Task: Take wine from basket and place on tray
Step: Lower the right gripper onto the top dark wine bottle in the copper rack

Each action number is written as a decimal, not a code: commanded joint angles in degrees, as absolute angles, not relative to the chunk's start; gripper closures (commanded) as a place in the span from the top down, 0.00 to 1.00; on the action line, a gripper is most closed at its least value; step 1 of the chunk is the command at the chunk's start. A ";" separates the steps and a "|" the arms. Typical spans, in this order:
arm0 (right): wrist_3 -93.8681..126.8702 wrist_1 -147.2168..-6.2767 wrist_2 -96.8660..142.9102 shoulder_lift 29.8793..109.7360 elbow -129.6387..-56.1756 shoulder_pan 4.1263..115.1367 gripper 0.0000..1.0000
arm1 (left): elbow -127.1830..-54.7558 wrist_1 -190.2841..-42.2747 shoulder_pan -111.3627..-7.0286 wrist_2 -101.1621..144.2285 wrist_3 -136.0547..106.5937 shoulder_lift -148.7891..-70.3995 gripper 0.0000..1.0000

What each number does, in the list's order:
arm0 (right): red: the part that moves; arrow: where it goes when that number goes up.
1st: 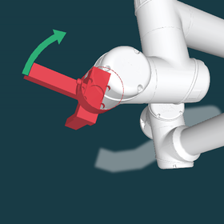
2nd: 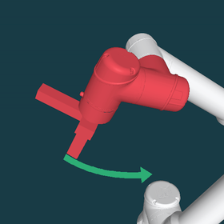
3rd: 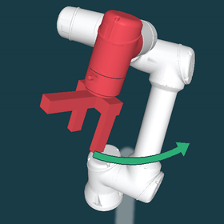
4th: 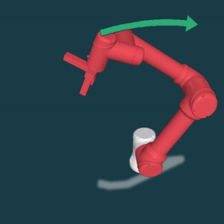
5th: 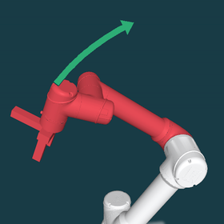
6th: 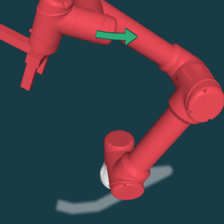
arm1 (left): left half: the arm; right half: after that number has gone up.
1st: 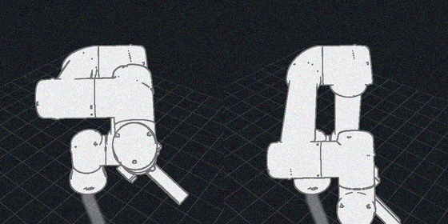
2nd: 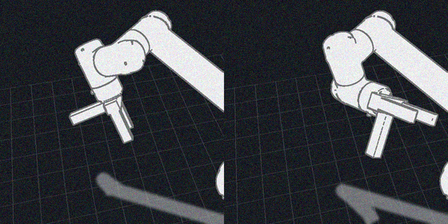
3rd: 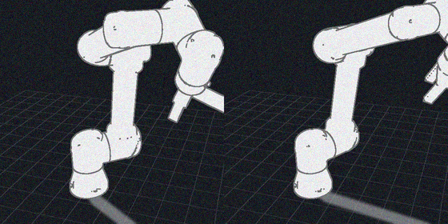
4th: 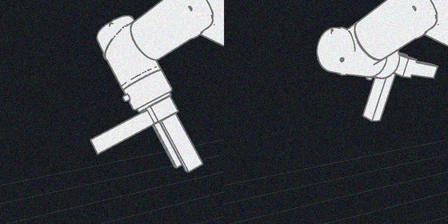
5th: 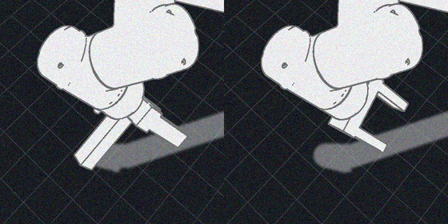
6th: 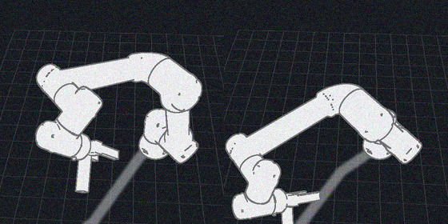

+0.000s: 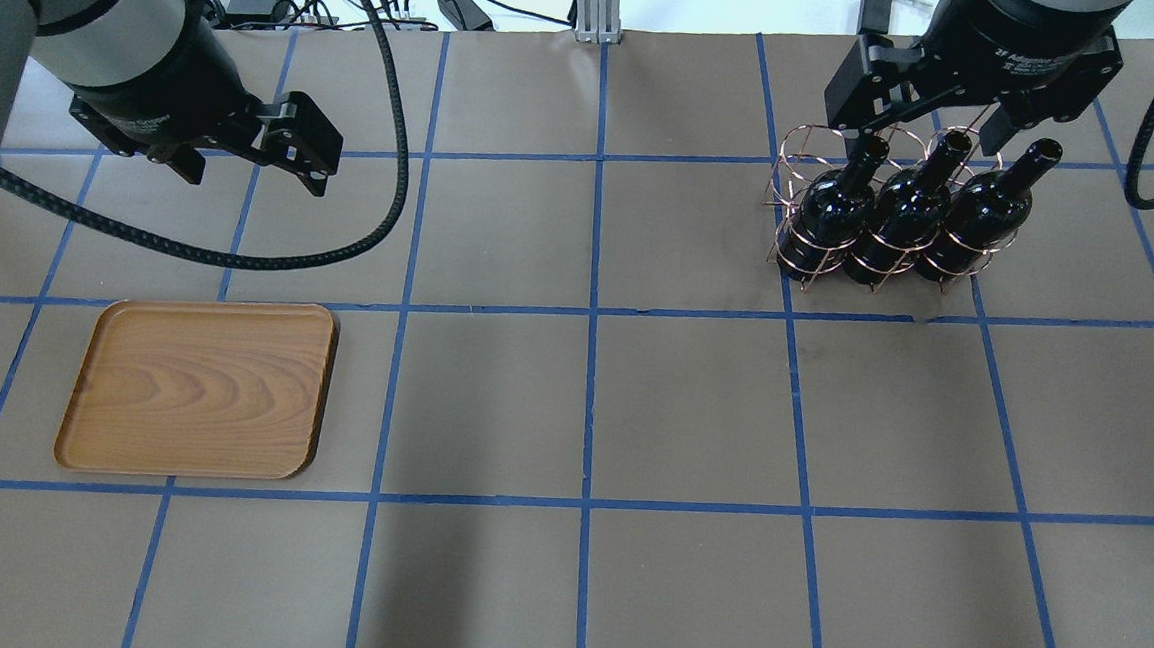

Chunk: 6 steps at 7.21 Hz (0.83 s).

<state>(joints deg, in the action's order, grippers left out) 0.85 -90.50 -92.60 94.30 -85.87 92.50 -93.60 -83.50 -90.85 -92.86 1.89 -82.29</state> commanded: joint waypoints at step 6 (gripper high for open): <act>-14.05 -92.97 -91.58 89.31 -86.66 84.34 1.00 | -94.22 -85.07 -88.07 -91.41 1.85 -82.18 1.00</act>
